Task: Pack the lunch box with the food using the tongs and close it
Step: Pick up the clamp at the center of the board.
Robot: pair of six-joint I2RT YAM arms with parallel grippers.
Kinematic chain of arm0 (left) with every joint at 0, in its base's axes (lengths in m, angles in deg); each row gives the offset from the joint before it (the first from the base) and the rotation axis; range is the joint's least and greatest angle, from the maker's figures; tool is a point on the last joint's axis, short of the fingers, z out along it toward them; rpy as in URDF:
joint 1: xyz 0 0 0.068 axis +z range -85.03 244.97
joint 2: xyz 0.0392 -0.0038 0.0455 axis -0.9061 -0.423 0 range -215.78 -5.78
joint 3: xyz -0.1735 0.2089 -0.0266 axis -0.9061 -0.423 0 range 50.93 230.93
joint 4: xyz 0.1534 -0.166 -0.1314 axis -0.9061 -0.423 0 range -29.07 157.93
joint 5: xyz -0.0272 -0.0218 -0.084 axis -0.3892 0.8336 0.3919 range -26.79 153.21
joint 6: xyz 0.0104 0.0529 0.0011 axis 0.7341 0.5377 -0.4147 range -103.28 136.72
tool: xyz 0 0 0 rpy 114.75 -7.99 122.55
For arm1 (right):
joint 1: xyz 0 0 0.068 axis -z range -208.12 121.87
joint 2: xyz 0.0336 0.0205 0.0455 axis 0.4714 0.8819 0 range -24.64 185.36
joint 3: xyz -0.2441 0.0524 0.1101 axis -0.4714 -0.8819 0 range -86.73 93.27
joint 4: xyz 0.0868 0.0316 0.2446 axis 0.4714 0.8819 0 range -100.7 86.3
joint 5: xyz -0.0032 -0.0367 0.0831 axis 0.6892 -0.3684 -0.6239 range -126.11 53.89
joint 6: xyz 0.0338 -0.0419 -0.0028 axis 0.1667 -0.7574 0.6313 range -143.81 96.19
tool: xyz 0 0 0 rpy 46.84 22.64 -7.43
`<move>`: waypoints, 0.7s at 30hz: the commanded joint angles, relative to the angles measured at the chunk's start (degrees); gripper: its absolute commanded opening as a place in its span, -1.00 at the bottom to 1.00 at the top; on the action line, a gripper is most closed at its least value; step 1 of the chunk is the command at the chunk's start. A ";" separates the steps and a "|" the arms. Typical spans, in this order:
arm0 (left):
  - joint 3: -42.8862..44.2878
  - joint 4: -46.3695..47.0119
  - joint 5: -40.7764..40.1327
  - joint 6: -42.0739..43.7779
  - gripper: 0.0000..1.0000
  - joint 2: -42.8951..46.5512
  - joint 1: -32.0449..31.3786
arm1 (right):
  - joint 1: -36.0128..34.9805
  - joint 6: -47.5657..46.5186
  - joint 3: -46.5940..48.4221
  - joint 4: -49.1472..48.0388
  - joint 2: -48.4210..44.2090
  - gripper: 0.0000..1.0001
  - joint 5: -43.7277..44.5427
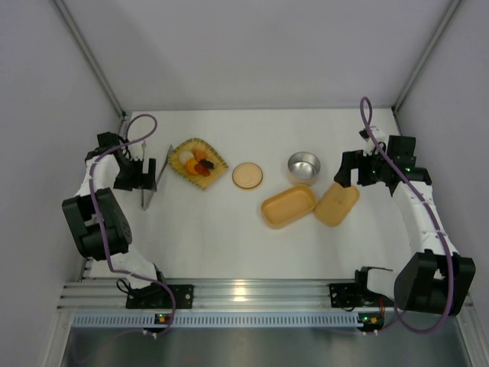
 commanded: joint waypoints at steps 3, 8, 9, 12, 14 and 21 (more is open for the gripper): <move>0.61 2.34 -0.14 2.31 0.96 -3.89 0.11 | -0.30 -0.57 0.60 -4.11 0.14 0.99 0.13; -0.79 5.50 -1.19 2.40 0.96 -6.19 -0.76 | -0.30 -0.92 -0.19 -4.99 0.66 0.99 0.57; -1.31 7.25 -2.32 2.23 0.96 -6.62 -1.12 | -0.39 -1.01 -0.28 -5.16 0.93 0.99 0.57; -2.46 9.46 -3.65 1.53 0.94 -7.68 -2.17 | -0.30 -1.10 -0.63 -5.52 1.80 0.99 0.66; -2.55 11.39 -3.83 0.65 0.90 -8.82 -2.35 | -0.30 -1.18 -1.07 -5.96 2.16 0.98 0.75; -1.67 16.23 -4.53 -1.73 0.74 -12.60 -3.32 | -0.30 -1.45 -1.68 -6.83 2.60 0.99 1.45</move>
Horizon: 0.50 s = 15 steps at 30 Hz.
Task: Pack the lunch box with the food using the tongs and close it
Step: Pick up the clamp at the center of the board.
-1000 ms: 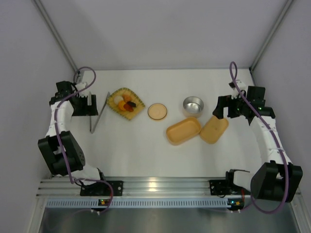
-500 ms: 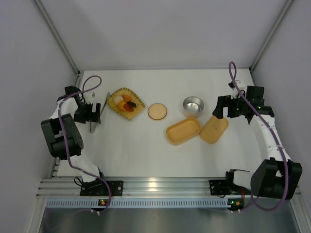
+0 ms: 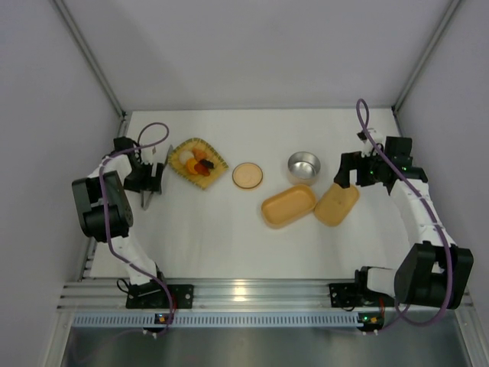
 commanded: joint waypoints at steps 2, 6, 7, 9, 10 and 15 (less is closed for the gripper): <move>1.02 5.85 -0.55 -2.28 0.72 -3.25 -0.28 | -0.30 -0.99 -0.13 -4.21 0.48 0.99 0.27; 3.30 7.00 -0.03 -3.25 0.68 -5.97 -0.28 | -0.30 -1.08 -0.22 -4.56 1.01 0.99 0.44; 3.65 7.09 0.06 -3.51 0.66 -6.42 -0.28 | -0.30 -1.08 -0.22 -4.57 1.01 0.99 0.36; 4.53 7.44 0.24 -3.86 0.65 -7.56 -0.28 | -0.30 -0.99 -0.22 -4.57 1.27 0.99 0.44; 4.80 7.61 0.41 -3.95 0.64 -7.91 -0.28 | -0.30 -0.99 -0.22 -4.57 1.36 0.99 0.44; 5.50 8.14 0.85 -4.39 0.47 -9.49 -0.28 | -0.30 -0.99 -0.13 -4.74 1.71 0.99 0.53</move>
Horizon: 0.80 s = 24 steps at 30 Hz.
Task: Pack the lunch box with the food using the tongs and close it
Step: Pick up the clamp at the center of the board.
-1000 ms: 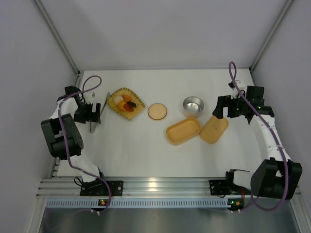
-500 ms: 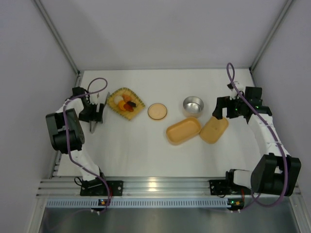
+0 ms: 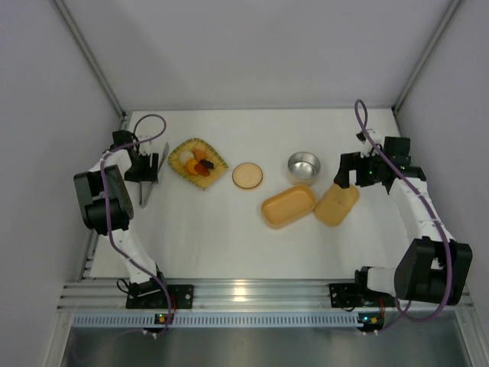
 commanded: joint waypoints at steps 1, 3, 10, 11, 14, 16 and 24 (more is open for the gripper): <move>-0.33 2.92 2.01 -1.20 0.43 -4.19 -0.04 | -0.24 -0.60 0.11 -3.85 0.24 0.99 -0.12; -0.51 3.18 2.10 -1.38 0.30 -4.27 -0.04 | -0.24 -0.60 0.11 -3.84 0.51 0.99 -0.21; -0.86 3.62 2.98 -3.13 -0.23 -2.17 0.05 | -0.24 -0.07 0.02 -3.67 0.42 0.99 -1.09; -0.86 3.62 3.24 -3.40 -0.27 -0.95 0.05 | -0.24 0.11 -0.07 -3.67 0.16 0.99 -1.18; -0.42 2.66 4.12 -3.84 -0.48 2.04 0.23 | -0.24 0.02 -0.33 -3.49 -0.45 0.99 -1.35; -0.16 1.43 4.99 -3.75 -0.56 3.80 0.31 | -0.24 0.02 -0.51 -3.49 -0.72 0.99 -1.53; 4.23 -6.83 8.77 -3.66 -0.69 12.94 0.40 | -0.24 0.02 -0.68 -3.23 -2.21 0.99 -2.41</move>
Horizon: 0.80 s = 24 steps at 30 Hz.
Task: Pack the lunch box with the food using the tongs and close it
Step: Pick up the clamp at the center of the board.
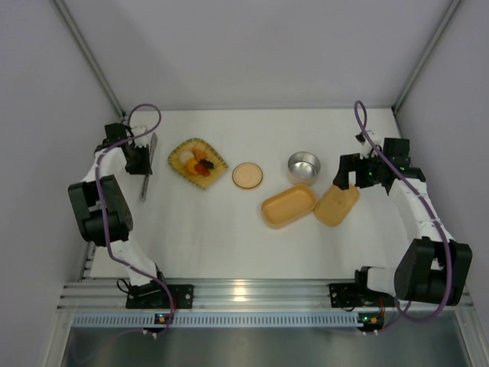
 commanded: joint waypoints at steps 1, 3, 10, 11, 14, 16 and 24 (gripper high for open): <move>4.19 -4.17 4.05 -0.73 -0.68 6.76 0.07 | -0.24 -0.11 0.02 -3.08 -2.26 0.99 -1.84; 6.55 -8.01 5.20 -0.56 -0.65 8.08 0.07 | -0.24 -0.11 0.02 -2.81 -2.44 0.99 -2.36; 9.99 -17.43 7.84 0.23 -0.54 9.93 0.07 | -0.24 0.06 0.02 -2.64 -3.23 0.99 -2.89; 10.43 -18.14 7.93 0.41 -0.53 10.11 0.07 | -0.24 0.06 0.02 -2.55 -3.49 0.99 -2.98; 10.70 -20.26 8.02 0.50 -0.52 10.55 0.07 | -0.24 0.15 0.02 -2.46 -3.84 0.99 -3.07; 10.61 -20.78 8.19 0.59 -0.50 11.07 0.07 | -0.24 0.24 0.02 -2.37 -4.02 0.99 -3.16; 10.87 -21.93 10.65 0.14 -0.43 11.96 0.07 | -0.24 0.33 0.28 -2.11 -4.37 0.99 -3.16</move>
